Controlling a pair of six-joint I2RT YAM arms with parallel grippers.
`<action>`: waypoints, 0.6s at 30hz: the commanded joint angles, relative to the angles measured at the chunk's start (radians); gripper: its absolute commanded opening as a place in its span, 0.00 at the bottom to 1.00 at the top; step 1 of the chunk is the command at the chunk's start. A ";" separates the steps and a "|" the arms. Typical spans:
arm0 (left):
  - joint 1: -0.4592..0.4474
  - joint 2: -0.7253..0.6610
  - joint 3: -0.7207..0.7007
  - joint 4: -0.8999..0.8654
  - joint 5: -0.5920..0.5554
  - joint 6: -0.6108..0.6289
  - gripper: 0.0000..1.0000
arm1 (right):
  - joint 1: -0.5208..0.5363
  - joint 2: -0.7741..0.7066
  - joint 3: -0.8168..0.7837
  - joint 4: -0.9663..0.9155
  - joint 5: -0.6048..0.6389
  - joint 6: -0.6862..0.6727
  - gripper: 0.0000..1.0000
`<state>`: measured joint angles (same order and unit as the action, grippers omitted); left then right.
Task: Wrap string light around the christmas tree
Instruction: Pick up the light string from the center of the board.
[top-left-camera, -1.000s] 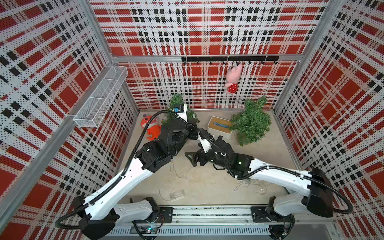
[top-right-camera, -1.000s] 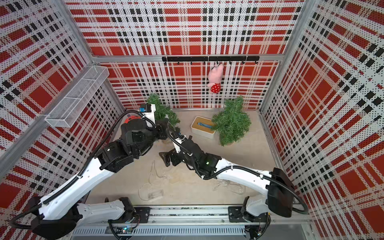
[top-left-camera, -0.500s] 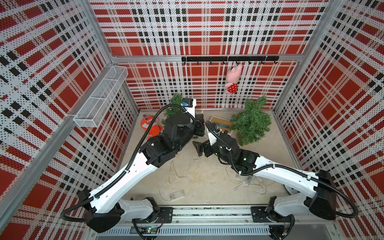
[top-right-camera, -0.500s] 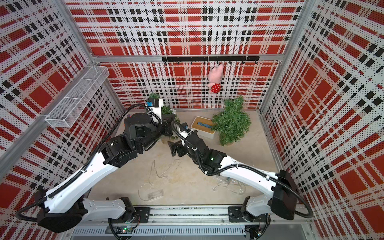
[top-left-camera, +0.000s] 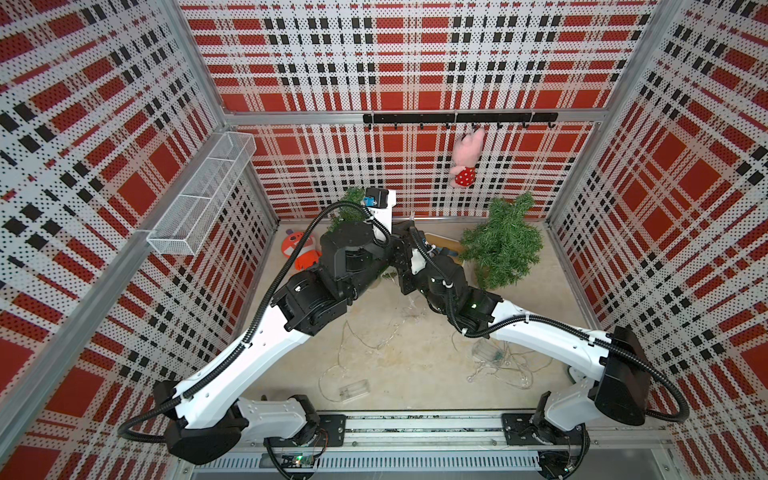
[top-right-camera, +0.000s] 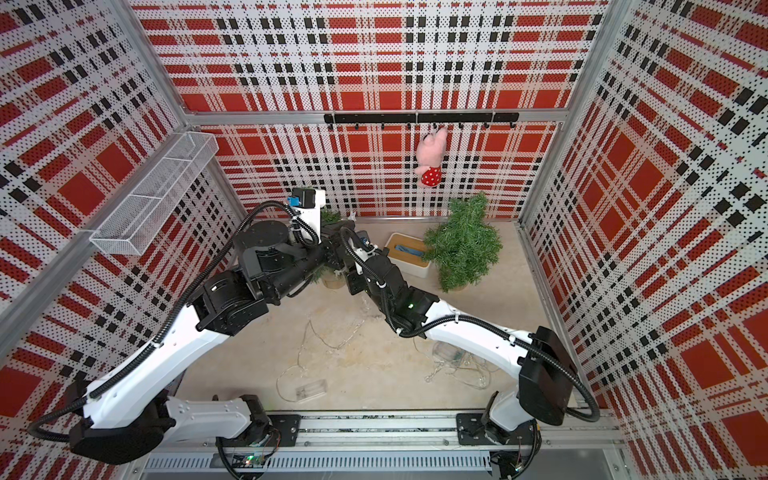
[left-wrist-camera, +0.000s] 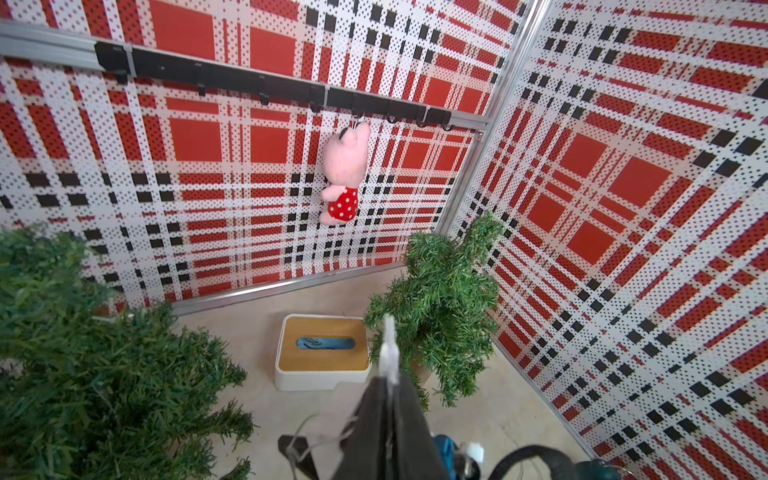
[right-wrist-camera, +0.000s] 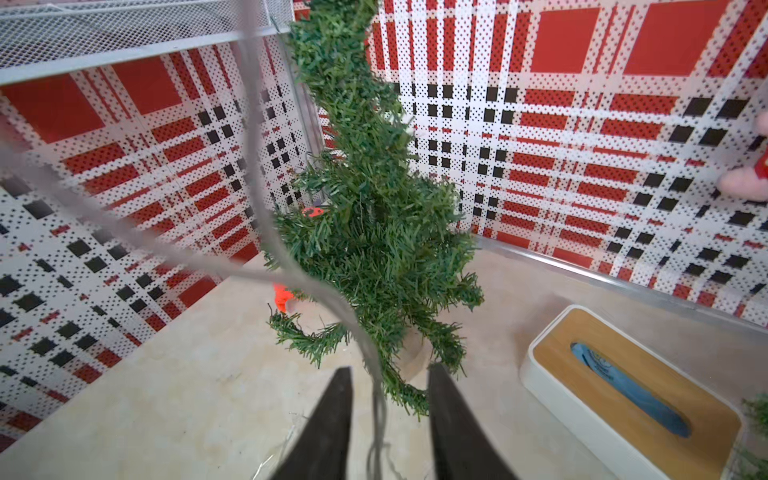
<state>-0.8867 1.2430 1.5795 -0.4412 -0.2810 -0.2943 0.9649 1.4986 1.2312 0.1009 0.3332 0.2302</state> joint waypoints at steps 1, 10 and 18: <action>0.021 -0.057 0.008 0.038 0.041 0.035 0.31 | -0.009 -0.070 0.070 -0.020 -0.068 -0.049 0.11; 0.426 -0.288 -0.215 -0.002 0.274 -0.035 0.86 | -0.112 -0.145 0.236 -0.163 -0.106 -0.098 0.04; 0.554 -0.354 -0.546 0.076 0.400 -0.049 0.83 | -0.137 -0.164 0.379 -0.237 -0.040 -0.239 0.04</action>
<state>-0.3344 0.8829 1.1366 -0.3874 0.0422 -0.3351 0.8345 1.3544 1.5688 -0.0841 0.2623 0.0765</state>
